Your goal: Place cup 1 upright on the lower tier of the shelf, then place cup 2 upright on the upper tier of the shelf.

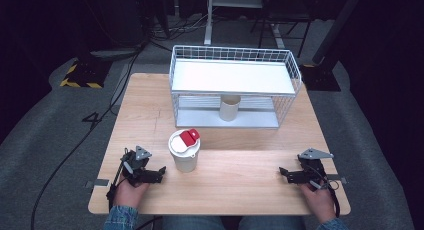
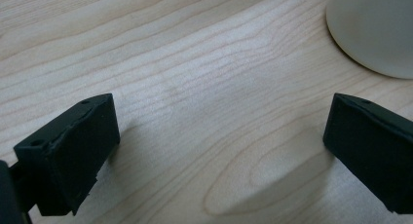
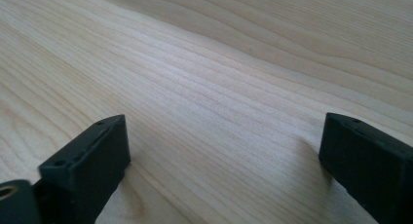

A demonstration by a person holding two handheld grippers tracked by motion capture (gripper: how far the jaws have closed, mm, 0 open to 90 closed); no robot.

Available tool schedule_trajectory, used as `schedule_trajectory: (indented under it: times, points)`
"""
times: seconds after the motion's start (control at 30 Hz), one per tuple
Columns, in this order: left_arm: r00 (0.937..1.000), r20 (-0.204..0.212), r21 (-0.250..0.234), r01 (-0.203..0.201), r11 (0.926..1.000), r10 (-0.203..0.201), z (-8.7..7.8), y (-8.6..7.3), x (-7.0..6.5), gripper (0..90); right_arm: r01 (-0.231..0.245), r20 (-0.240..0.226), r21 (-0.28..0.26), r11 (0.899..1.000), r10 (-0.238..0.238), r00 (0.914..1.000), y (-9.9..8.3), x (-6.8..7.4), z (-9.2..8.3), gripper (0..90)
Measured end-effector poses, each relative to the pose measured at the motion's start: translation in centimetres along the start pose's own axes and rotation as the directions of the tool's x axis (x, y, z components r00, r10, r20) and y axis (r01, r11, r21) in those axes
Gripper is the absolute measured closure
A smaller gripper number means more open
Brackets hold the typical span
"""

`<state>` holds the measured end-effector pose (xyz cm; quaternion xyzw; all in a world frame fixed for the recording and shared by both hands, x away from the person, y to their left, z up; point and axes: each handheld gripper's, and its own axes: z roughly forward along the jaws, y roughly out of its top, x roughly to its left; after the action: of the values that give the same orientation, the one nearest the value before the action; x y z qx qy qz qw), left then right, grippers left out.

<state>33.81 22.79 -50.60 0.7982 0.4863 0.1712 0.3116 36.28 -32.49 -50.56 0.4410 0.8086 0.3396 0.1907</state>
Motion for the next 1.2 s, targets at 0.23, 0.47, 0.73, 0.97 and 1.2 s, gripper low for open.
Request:
schedule_trajectory:
  times: [0.23,0.47,0.73,0.97,1.2]
  points:
    - [0.9999,0.010,0.007,-0.009,0.9999,0.009,-0.2,-0.1,0.0,0.3,-0.006,0.006,0.012,1.000,0.006,1.0000,0.2,0.2,0.3,0.2]
    - [0.9997,0.017,-0.001,-0.018,0.9998,0.018,-0.1,-0.2,0.1,0.2,-0.006,0.004,0.011,1.000,0.006,1.0000,0.2,0.2,0.3,0.2]
    - [0.9996,0.016,0.008,-0.024,0.9997,0.024,-0.3,-0.1,0.0,0.5,-0.006,0.006,0.011,1.000,0.006,1.0000,0.2,0.2,0.3,0.2]
    - [0.9991,0.031,-0.041,-0.028,0.9988,0.029,-1.1,0.1,0.0,1.0,-0.006,0.006,0.011,1.000,0.006,1.0000,0.2,0.2,0.3,0.2]
    - [0.9980,0.063,-0.192,0.006,0.9814,0.007,-3.0,0.3,0.0,0.7,-0.007,0.007,0.011,1.000,0.007,0.9999,0.2,0.2,0.3,0.2]
